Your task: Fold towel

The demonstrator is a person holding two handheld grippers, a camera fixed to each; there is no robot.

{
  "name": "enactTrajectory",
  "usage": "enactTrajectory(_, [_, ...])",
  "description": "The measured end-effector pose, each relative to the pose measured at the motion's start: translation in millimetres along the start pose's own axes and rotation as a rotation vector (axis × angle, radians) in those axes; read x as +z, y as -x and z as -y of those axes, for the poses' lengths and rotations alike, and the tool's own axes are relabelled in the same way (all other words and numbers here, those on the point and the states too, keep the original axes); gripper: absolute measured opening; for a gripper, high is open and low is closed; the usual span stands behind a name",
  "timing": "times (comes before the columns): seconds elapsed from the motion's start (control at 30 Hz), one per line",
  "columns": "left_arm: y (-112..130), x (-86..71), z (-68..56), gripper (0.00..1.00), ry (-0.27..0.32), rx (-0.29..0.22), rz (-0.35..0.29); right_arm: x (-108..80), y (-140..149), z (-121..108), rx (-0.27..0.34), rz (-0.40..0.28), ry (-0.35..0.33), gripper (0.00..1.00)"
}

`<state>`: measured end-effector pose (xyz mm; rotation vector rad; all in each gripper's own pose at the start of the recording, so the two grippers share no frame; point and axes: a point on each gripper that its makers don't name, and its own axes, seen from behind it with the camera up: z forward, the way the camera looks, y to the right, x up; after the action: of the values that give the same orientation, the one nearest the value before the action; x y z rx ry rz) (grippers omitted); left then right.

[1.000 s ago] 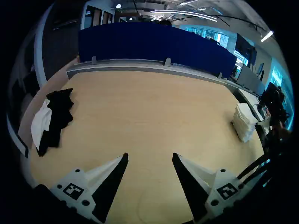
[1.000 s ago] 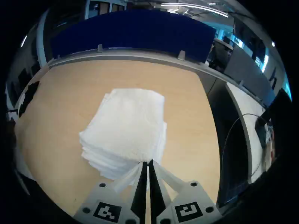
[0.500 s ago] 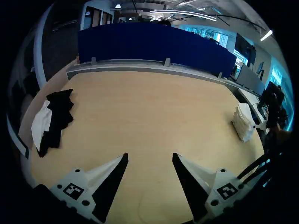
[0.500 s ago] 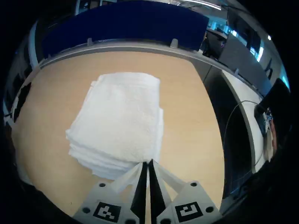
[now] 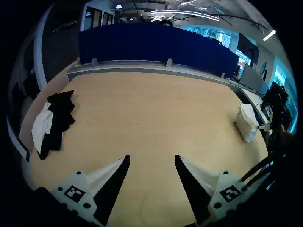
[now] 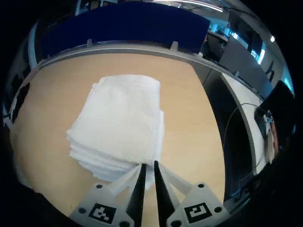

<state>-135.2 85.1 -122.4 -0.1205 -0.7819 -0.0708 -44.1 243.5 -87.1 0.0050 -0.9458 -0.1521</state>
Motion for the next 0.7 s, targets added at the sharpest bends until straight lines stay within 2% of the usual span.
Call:
enactTrajectory(0.27, [-1.3, 0.6, 3.6, 0.87, 0.001, -0.002, -0.002, -13.1, 7.9, -5.3, 0.018, -0.010, 0.022, 0.48])
enactTrajectory(0.5, [-2.6, 0.2, 3.0, 0.87, 0.007, 0.001, -0.005, -19.4, 9.3, -1.5, 0.035, -0.021, 0.019, 0.85])
enactTrajectory(0.63, [-3.0, -0.5, 3.4, 0.87, 0.008, 0.001, -0.007, -21.3, 2.4, 6.8, 0.044, -0.043, 0.001, 0.97])
enactTrajectory(0.7, [-3.2, -1.0, 3.8, 0.87, 0.008, 0.001, -0.007, -22.3, -4.3, 11.3, 0.049, -0.061, -0.008, 1.00])
